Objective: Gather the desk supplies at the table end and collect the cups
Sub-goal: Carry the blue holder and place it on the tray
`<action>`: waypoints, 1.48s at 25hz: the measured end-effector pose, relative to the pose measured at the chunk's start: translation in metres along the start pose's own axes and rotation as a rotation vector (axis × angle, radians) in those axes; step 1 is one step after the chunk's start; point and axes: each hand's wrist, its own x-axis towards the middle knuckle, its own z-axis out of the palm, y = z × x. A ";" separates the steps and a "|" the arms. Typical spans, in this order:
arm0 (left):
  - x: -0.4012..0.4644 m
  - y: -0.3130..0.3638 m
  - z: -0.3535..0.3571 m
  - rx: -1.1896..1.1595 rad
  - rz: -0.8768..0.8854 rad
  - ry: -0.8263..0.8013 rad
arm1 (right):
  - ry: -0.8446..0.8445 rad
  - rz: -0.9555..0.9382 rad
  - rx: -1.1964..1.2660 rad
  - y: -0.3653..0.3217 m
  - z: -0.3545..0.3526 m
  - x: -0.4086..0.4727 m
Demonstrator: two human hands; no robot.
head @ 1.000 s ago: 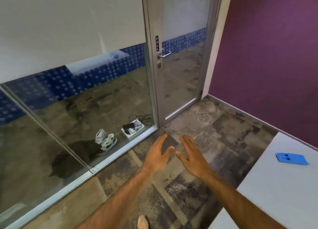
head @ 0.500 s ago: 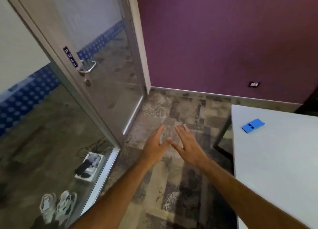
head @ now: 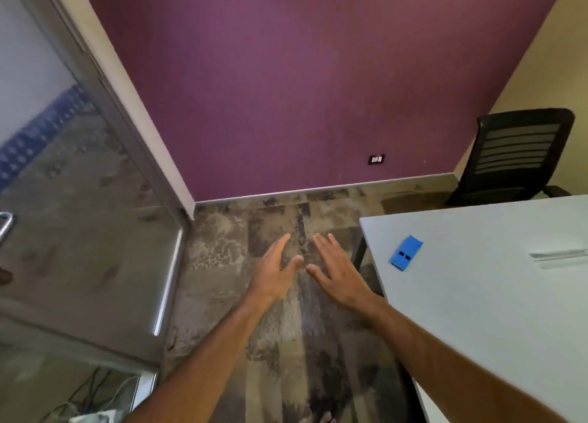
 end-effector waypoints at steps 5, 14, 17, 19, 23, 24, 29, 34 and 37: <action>0.090 0.014 0.012 0.023 0.084 -0.118 | 0.061 0.106 -0.010 0.033 -0.020 0.056; 0.271 0.042 0.035 0.147 0.338 -0.450 | 0.263 0.501 0.071 0.090 -0.044 0.149; 0.316 0.062 0.052 0.184 0.412 -0.585 | 0.348 0.670 0.102 0.101 -0.057 0.165; 0.338 0.077 0.067 0.195 0.439 -0.670 | 0.403 0.774 0.095 0.113 -0.063 0.169; 0.364 0.115 0.108 0.224 0.545 -0.815 | 0.514 0.900 0.028 0.147 -0.082 0.165; 0.367 0.125 0.119 0.222 0.564 -0.840 | 0.537 0.936 0.012 0.154 -0.089 0.161; 0.390 0.160 0.179 0.274 0.606 -0.949 | 0.640 1.080 0.097 0.183 -0.115 0.141; 0.400 0.181 0.238 0.402 0.700 -1.112 | 0.737 1.205 0.145 0.203 -0.118 0.117; 0.408 0.187 0.275 0.464 0.794 -1.251 | 0.806 1.324 0.183 0.212 -0.109 0.109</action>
